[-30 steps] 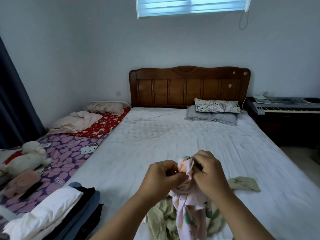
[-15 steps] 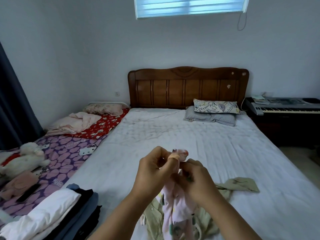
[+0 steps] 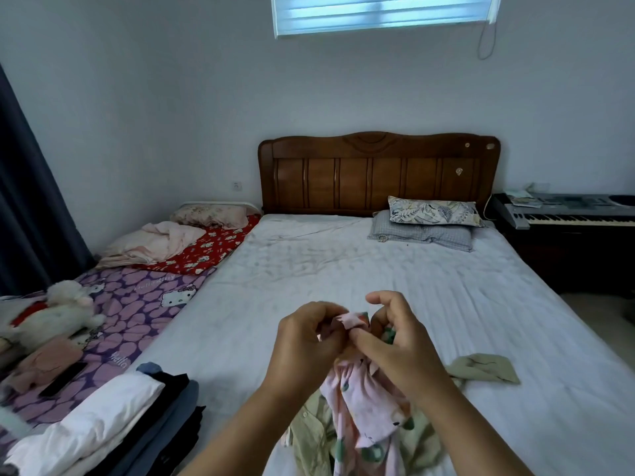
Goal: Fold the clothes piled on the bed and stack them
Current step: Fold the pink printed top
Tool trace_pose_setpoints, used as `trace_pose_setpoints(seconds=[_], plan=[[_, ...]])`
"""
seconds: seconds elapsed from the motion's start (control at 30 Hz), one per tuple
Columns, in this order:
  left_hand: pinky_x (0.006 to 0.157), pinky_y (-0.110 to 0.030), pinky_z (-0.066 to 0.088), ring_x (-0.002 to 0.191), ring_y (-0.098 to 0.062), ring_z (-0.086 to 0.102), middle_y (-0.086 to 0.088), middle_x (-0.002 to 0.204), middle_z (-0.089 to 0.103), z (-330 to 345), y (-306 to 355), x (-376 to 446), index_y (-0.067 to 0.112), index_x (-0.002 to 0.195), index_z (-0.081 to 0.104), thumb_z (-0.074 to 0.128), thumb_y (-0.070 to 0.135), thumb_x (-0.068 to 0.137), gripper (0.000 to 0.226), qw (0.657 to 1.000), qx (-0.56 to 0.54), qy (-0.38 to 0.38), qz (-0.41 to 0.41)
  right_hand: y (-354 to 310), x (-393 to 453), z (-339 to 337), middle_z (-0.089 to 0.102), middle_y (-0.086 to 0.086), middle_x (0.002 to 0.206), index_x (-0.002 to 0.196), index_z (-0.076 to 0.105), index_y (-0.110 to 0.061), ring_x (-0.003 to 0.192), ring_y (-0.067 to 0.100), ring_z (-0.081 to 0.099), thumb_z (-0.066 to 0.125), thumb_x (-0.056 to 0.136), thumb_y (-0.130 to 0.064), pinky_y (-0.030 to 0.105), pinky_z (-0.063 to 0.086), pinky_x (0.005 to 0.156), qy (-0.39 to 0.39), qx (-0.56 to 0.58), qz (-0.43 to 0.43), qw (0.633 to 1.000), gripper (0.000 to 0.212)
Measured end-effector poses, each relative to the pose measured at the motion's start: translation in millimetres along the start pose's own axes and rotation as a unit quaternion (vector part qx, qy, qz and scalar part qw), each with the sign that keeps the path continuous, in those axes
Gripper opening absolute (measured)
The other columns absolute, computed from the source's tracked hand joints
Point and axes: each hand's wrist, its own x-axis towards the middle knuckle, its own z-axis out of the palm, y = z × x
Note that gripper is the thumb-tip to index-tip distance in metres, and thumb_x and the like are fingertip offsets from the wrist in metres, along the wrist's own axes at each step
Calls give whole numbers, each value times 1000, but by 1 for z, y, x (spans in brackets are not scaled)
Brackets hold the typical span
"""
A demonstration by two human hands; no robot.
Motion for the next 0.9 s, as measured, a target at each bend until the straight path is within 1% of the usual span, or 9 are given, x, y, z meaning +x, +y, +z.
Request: trace_pose_setpoints(seconds=[0.17,0.23,0.33,0.47,0.57,0.67,0.8,0.83,0.9], plan=[[69,-34,52,80,-7,62,15,84,64,-5,0,2,33,77,75,70,17,83,18,995,70,64,9,4,-3,2,52,-6,76,113,46,-45,77,11,53,56,63,-68,26,46,70,-64,-102,27,992,56],[73,-30,49,85,-9,55,13,86,57,-16,-3,10,32,75,75,70,22,84,14,989,119,82,20,9,-3,-2,52,-5,70,119,49,-37,71,10,55,62,76,-57,24,45,67,-57,-145,25,987,50],[58,-11,44,64,-4,57,2,79,62,-34,-3,21,25,77,72,56,8,91,27,995,56,48,-64,17,-2,-12,49,-4,57,117,59,-18,51,4,48,56,92,-29,17,38,55,3,-147,53,988,27],[52,-25,46,60,-22,58,-18,70,66,-52,-12,23,3,73,65,39,-8,86,31,985,-76,44,-149,19,-1,-24,46,1,61,112,59,-19,51,9,43,49,91,-6,18,34,49,27,-112,96,989,27],[58,-28,46,66,-22,59,-10,70,67,-54,-38,20,10,71,66,49,32,92,35,978,118,10,-170,17,3,-24,45,0,62,106,61,-18,50,5,42,50,86,2,12,35,49,36,-62,97,993,30],[69,-26,49,77,-12,61,7,80,66,-55,-63,12,26,82,67,52,78,71,55,884,416,-119,-175,13,9,-22,45,-7,57,102,63,-16,50,4,42,52,83,6,12,35,51,45,-7,95,994,31],[96,-32,36,115,-15,50,5,125,55,-50,-94,-6,34,125,56,50,80,71,72,749,582,-264,-177,1,15,-15,53,1,68,100,64,-17,64,13,48,51,84,9,21,38,59,31,91,107,990,32],[103,-35,32,126,-18,43,4,140,43,-46,-102,-10,36,136,45,51,78,72,77,761,567,-267,-167,-2,15,-13,55,3,71,99,64,-15,65,13,50,51,84,10,21,40,60,25,114,110,987,32],[109,-28,27,134,-13,37,8,150,32,-31,-111,-16,38,141,38,53,78,69,84,856,428,-255,-136,-7,17,-5,58,4,73,98,64,-13,65,9,54,50,83,12,17,42,57,6,146,120,982,32]])
